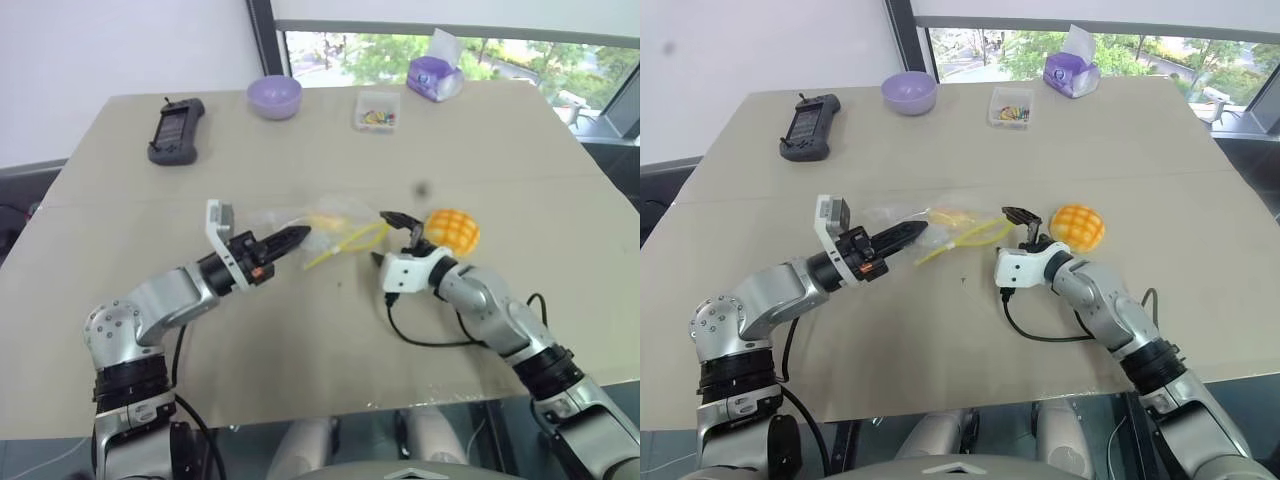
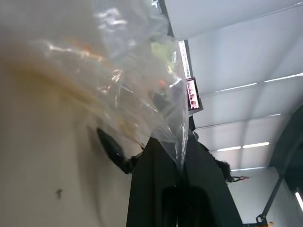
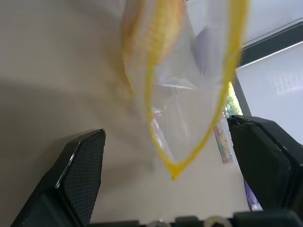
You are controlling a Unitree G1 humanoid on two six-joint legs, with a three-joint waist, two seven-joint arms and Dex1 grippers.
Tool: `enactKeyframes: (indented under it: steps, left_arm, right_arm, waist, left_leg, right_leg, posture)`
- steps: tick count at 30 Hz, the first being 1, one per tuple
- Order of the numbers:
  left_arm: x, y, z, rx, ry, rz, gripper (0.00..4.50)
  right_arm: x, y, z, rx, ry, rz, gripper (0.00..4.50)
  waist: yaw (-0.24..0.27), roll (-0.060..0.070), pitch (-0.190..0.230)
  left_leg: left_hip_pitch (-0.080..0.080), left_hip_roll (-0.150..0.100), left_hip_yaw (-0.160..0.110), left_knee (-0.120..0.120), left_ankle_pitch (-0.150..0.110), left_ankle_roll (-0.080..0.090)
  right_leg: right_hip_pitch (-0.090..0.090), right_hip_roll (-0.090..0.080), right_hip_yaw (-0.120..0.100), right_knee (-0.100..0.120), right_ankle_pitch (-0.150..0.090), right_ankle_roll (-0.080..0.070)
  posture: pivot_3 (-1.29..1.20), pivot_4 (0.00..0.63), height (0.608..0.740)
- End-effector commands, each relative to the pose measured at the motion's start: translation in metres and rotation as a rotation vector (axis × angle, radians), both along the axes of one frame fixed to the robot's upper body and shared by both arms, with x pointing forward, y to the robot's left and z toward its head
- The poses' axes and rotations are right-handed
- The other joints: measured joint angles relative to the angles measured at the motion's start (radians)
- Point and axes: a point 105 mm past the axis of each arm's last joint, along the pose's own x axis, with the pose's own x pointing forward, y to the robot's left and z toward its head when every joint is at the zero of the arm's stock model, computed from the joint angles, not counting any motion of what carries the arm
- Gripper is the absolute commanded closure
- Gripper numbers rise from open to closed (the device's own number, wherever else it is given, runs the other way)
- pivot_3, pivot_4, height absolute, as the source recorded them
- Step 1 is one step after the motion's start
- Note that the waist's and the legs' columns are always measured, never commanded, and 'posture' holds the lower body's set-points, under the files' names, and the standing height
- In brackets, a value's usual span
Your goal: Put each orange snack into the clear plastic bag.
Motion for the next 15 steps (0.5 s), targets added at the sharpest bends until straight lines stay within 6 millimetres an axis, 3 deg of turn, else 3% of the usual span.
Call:
enactKeyframes:
  steps: [1,3,4,10,12,14,15]
  left_arm:
    - [-0.003,-0.005,0.011,-0.011,-0.041,-0.009,4.48]
    - [-0.003,-0.007,0.012,-0.010,-0.043,-0.009,4.48]
    - [-0.003,-0.008,0.012,-0.010,-0.044,-0.008,4.50]
    - [-0.004,-0.006,0.008,0.001,-0.032,-0.003,4.50]
    - [-0.004,-0.006,0.008,0.003,-0.030,-0.003,4.50]
    - [-0.005,-0.007,0.006,0.014,-0.025,-0.012,4.50]
    - [-0.005,-0.007,0.005,0.029,-0.024,-0.019,4.50]
  right_arm:
    - [0.011,0.000,0.011,0.049,-0.030,-0.029,0.00]
    - [0.017,-0.002,0.010,0.072,-0.005,-0.053,0.00]
    - [0.019,-0.003,0.010,0.081,-0.003,-0.062,0.54]
    - [0.021,-0.012,0.016,0.090,-0.023,-0.088,2.71]
    - [0.019,-0.013,0.018,0.089,-0.028,-0.089,3.68]
    - [0.018,-0.014,0.019,0.086,-0.035,-0.088,4.32]
    - [0.017,-0.014,0.019,0.083,-0.033,-0.087,4.32]
  waist:
    - [-0.001,0.000,0.000]
    - [-0.003,0.000,0.000]
    - [-0.004,0.000,0.000]
    - [-0.005,0.000,0.000]
    - [-0.005,0.000,0.000]
    - [-0.005,0.000,0.000]
    - [-0.005,0.000,0.000]
  left_leg:
    - [0.000,0.000,0.000,0.000,0.000,0.000]
    - [0.000,0.000,0.000,0.000,0.000,0.000]
    - [0.000,0.000,0.000,0.000,0.000,0.000]
    - [0.000,0.000,0.001,0.000,0.000,0.000]
    - [0.000,0.000,0.000,0.000,0.000,0.000]
    - [0.000,0.000,0.000,0.000,0.000,0.000]
    - [0.000,0.000,0.000,0.000,0.000,0.000]
  right_leg:
    - [0.000,0.000,0.000,0.000,0.000,0.000]
    - [0.000,0.000,0.000,0.000,0.000,0.000]
    - [0.000,0.001,0.000,0.000,0.000,0.000]
    - [0.000,0.001,0.000,0.000,0.000,0.000]
    - [0.000,0.001,0.000,0.000,0.000,0.000]
    - [0.000,0.001,0.000,0.000,0.000,0.000]
    - [0.000,0.001,0.000,0.000,0.000,0.000]
  posture:
    - [0.00,0.150,0.740]
    - [0.00,0.150,0.740]
    - [0.00,0.150,0.740]
    - [0.00,0.150,0.740]
    - [0.00,0.150,0.740]
    - [0.00,0.150,0.740]
    - [0.00,0.150,0.740]
